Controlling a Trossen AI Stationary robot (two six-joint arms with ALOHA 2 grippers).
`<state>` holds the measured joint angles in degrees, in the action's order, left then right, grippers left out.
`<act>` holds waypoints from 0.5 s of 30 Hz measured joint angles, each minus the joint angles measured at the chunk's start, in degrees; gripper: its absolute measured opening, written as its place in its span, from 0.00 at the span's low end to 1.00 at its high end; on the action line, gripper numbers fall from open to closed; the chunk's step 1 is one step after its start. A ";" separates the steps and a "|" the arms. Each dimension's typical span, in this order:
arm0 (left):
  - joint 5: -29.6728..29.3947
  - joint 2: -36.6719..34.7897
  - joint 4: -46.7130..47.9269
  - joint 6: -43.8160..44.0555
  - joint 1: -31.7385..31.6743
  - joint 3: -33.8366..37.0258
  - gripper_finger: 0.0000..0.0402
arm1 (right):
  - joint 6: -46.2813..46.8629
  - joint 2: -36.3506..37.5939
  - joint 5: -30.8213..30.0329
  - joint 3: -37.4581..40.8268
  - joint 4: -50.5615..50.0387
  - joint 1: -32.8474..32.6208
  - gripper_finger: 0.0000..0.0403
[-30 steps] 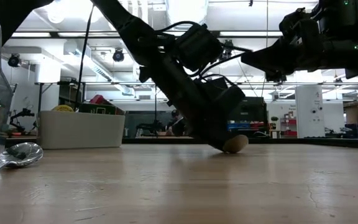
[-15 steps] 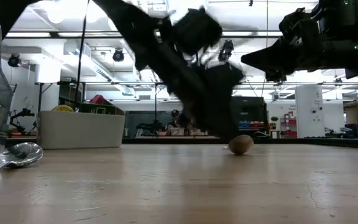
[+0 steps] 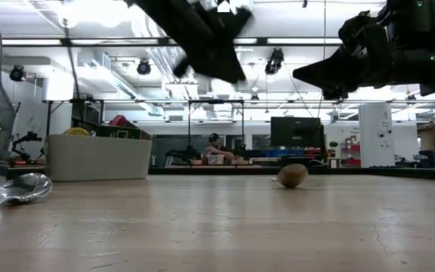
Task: Pick & Place Food Item
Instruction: Put the orange spoon into the white bin
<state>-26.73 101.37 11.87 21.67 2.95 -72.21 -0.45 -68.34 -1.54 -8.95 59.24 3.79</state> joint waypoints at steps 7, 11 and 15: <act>-5.50 -20.52 -14.11 -7.58 3.73 16.14 0.25 | 0.00 -0.02 0.00 0.02 -0.74 0.00 0.03; -5.87 -34.10 -15.05 -9.53 4.14 25.70 0.25 | 0.00 -0.02 -0.02 0.04 -0.76 -0.02 0.03; -5.80 -46.79 -14.68 -9.81 4.14 34.50 0.25 | 0.00 -0.02 -0.02 0.06 -0.76 -0.02 0.03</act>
<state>-32.53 54.58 -2.81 11.86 7.09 -37.71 -0.45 -68.36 -1.56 -8.89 58.48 3.77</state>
